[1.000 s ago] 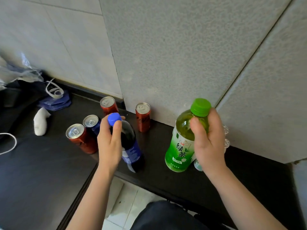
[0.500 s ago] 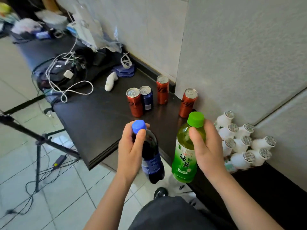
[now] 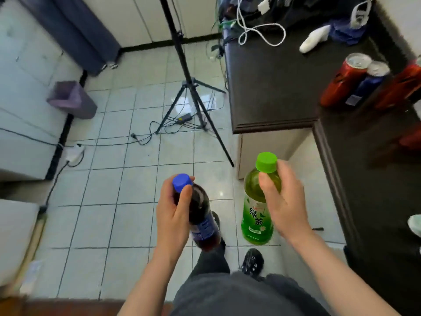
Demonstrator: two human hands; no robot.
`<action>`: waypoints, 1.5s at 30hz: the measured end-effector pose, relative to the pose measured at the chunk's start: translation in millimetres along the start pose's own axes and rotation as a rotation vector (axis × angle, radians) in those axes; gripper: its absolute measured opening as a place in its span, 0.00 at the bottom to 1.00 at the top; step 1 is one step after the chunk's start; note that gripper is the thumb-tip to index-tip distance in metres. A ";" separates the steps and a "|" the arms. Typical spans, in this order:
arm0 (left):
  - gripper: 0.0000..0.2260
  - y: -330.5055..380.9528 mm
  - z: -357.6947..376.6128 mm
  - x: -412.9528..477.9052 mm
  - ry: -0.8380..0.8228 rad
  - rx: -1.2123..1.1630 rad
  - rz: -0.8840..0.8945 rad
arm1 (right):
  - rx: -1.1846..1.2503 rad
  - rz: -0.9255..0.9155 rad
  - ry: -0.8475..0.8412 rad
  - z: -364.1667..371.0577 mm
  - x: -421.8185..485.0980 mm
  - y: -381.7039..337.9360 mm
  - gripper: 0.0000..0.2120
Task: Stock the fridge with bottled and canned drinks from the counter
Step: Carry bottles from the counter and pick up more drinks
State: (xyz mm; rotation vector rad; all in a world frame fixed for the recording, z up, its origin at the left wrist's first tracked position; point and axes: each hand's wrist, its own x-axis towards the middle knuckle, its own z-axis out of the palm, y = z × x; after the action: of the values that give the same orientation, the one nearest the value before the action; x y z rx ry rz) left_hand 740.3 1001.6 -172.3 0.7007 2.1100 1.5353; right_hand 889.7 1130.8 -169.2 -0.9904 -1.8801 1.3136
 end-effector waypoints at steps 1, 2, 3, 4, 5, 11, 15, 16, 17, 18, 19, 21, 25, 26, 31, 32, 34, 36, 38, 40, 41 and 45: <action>0.09 -6.6 -15.1 -3.1 0.052 -0.004 -0.027 | 0.009 -0.008 -0.049 13.6 -0.1 -4.4 0.11; 0.09 -13.4 -29.9 -6.1 0.103 -0.010 -0.053 | 0.001 -0.029 -0.087 27.6 -0.3 -9.2 0.11; 0.10 -20.6 -44.6 -8.7 0.151 -0.013 -0.073 | -0.018 -0.060 -0.117 42.1 -0.4 -14.4 0.10; 0.10 -27.9 -59.2 -10.7 0.196 -0.014 -0.088 | -0.036 -0.084 -0.145 57.4 0.3 -19.4 0.08; 0.10 -35.2 -72.9 -11.8 0.237 -0.024 -0.106 | -0.045 -0.093 -0.176 73.5 0.9 -24.2 0.08; 0.11 -75.2 -174.0 -7.8 0.471 -0.159 -0.193 | -0.085 -0.096 -0.398 201.8 7.6 -55.0 0.14; 0.10 -101.9 -260.6 -0.7 0.581 -0.190 -0.198 | -0.066 -0.108 -0.597 314.5 12.1 -91.1 0.17; 0.10 -109.1 -283.2 2.3 0.607 -0.181 -0.195 | -0.055 -0.115 -0.643 343.8 12.8 -101.5 0.16; 0.09 -116.2 -305.5 6.4 0.633 -0.176 -0.198 | -0.048 -0.128 -0.686 372.7 13.2 -112.4 0.15; 0.09 -123.3 -328.5 10.1 0.661 -0.172 -0.201 | -0.045 -0.144 -0.721 401.2 12.6 -123.1 0.15; 0.10 -129.1 -351.2 13.4 0.689 -0.168 -0.197 | -0.043 -0.162 -0.749 428.4 11.2 -133.7 0.14; 0.13 -137.8 -393.6 17.4 0.741 -0.118 -0.180 | -0.039 -0.205 -0.789 475.8 7.9 -153.3 0.13; 0.13 -150.4 -464.0 19.2 0.840 -0.017 -0.193 | -0.019 -0.246 -0.838 549.3 5.0 -181.4 0.12; 0.12 -154.3 -479.4 20.8 0.873 0.000 -0.202 | -0.014 -0.252 -0.856 565.8 5.3 -185.9 0.12; 0.10 -189.9 -543.3 41.3 0.968 -0.030 -0.309 | -0.011 -0.239 -0.953 657.3 14.0 -196.3 0.10; 0.10 -199.2 -555.4 47.3 1.005 -0.052 -0.332 | -0.005 -0.224 -0.971 680.3 18.1 -197.6 0.09; 0.08 -218.4 -583.4 61.0 1.092 -0.113 -0.381 | 0.024 -0.185 -1.011 731.8 25.4 -201.6 0.07; 0.05 -233.7 -619.7 78.4 1.202 -0.186 -0.412 | 0.052 -0.166 -1.043 788.5 31.2 -211.7 0.07; 0.06 -241.5 -660.9 100.0 1.296 -0.233 -0.436 | 0.069 -0.179 -1.088 846.8 35.0 -231.5 0.09; 0.06 -243.5 -701.8 119.9 1.345 -0.251 -0.464 | 0.083 -0.213 -1.148 900.3 35.7 -258.1 0.07; 0.06 -243.1 -723.1 128.7 1.360 -0.235 -0.468 | 0.098 -0.226 -1.171 924.7 35.2 -272.5 0.07; 0.05 -243.2 -808.4 158.2 1.469 -0.143 -0.396 | 0.162 -0.269 -1.265 1016.4 29.0 -323.8 0.07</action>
State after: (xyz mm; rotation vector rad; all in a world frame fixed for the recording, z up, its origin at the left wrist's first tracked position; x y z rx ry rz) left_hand 86.8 444.4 -178.6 -1.2518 2.6194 2.1514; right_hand -37.3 602.2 -166.7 0.3565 -2.5248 2.0917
